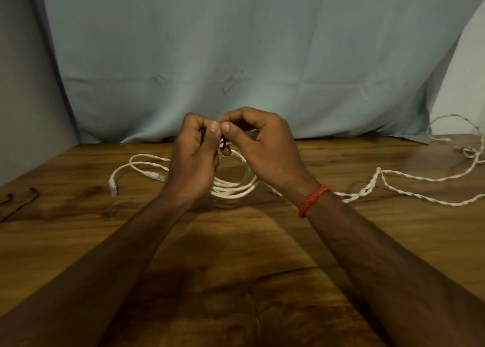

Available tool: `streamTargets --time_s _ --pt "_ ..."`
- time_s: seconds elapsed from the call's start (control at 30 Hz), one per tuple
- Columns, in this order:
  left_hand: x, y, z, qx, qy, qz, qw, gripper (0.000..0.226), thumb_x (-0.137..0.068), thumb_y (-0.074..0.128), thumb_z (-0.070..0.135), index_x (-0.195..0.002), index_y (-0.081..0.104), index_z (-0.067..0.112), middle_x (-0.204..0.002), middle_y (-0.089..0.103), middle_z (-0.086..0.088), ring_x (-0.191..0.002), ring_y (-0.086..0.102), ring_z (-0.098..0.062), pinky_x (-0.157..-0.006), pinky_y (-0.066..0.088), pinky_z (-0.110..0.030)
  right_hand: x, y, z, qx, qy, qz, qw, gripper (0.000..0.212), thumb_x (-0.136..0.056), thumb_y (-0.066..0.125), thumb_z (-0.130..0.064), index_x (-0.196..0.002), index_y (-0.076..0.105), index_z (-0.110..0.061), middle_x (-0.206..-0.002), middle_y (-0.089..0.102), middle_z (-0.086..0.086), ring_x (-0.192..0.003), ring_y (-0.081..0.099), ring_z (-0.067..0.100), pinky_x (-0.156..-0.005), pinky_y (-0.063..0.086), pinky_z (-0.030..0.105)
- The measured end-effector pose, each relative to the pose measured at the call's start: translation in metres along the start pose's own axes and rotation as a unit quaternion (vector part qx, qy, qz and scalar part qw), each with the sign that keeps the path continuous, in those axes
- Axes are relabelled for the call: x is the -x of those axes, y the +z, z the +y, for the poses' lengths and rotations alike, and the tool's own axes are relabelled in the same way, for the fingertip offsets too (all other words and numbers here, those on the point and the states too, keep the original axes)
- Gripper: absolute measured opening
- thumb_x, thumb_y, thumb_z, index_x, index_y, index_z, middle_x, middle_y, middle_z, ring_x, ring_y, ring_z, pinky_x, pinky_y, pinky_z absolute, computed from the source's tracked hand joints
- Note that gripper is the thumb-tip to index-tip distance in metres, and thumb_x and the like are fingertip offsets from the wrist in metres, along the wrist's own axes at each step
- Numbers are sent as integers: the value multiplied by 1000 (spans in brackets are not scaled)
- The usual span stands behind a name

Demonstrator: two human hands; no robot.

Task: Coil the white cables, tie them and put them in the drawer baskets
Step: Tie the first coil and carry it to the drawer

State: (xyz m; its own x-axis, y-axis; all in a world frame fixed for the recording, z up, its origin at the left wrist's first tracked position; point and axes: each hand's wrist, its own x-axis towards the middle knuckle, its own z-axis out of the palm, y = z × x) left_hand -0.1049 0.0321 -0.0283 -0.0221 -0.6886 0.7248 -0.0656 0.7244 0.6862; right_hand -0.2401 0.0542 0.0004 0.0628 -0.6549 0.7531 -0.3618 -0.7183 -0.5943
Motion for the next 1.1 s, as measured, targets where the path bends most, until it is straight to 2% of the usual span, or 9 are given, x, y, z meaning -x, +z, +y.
streamTargets --time_s 0.13,0.17,0.23,0.3,0.5,0.63,0.8,0.97,1.1 --pt "0 2 -1 36 -35 -17 999 20 -110 37 24 -90 42 20 -51 53 8 -40 34 -8 -42 24 -26 1 3 2 -2 20 23 1000 9 -96 64 -9 -93 70 -4 -84 71 2 -73 65 -2 -61 50 10" --pt "0 3 -1 44 -39 -22 998 21 -110 37 24 -90 42 19 -50 50 8 -40 32 -9 -42 23 -28 1 6 4 20 12 26 999 11 -98 61 -13 -93 68 -5 -85 69 1 -75 65 1 -63 54 18" --pt "0 3 0 57 -44 -27 997 21 -109 38 23 -90 43 18 -51 44 8 -40 30 -10 -42 22 -28 2 12 7 77 -12 25 997 17 -99 54 -25 -95 61 -10 -86 66 -1 -78 66 15 -68 58 42" --pt "0 3 1 73 -50 -29 996 21 -109 39 21 -90 45 16 -54 44 8 -40 31 -10 -42 23 -27 3 16 10 108 -25 27 993 22 -97 45 -32 -95 55 -13 -87 61 0 -77 62 21 -66 55 50" --pt "0 5 6 148 -90 -16 985 24 -109 38 19 -101 53 1 -51 56 3 -37 36 -8 -42 28 -19 1 16 14 113 -43 84 989 21 -96 39 -29 -96 51 -13 -89 56 4 -77 58 24 -65 54 52" --pt "-3 3 -1 188 -121 10 975 25 -107 45 21 -99 57 0 -52 50 -5 -37 40 -11 -42 32 -23 3 15 13 133 -68 92 984 19 -97 40 -24 -96 51 -9 -89 55 5 -75 54 22 -66 49 51" --pt "-3 6 -3 160 -127 34 978 33 -107 45 24 -105 56 -8 -50 51 -1 -37 40 -11 -41 34 -22 2 14 14 143 -95 85 982 25 -95 38 -27 -95 53 -7 -89 53 3 -75 52 18 -64 48 48" --pt "-4 11 -7 153 -165 74 972 31 -109 40 30 -100 54 4 -47 51 5 -37 34 -8 -38 26 -19 5 17 18 154 -131 74 977 27 -97 38 -27 -94 53 -4 -91 53 5 -76 52 20 -63 47 48" --pt "-8 11 -9 170 -211 95 958 32 -108 43 31 -93 54 5 -48 48 2 -36 33 -8 -37 24 -18 5 20 20 165 -168 73 969 25 -95 40 -20 -91 55 -1 -91 54 10 -82 52 26 -73 45 49"
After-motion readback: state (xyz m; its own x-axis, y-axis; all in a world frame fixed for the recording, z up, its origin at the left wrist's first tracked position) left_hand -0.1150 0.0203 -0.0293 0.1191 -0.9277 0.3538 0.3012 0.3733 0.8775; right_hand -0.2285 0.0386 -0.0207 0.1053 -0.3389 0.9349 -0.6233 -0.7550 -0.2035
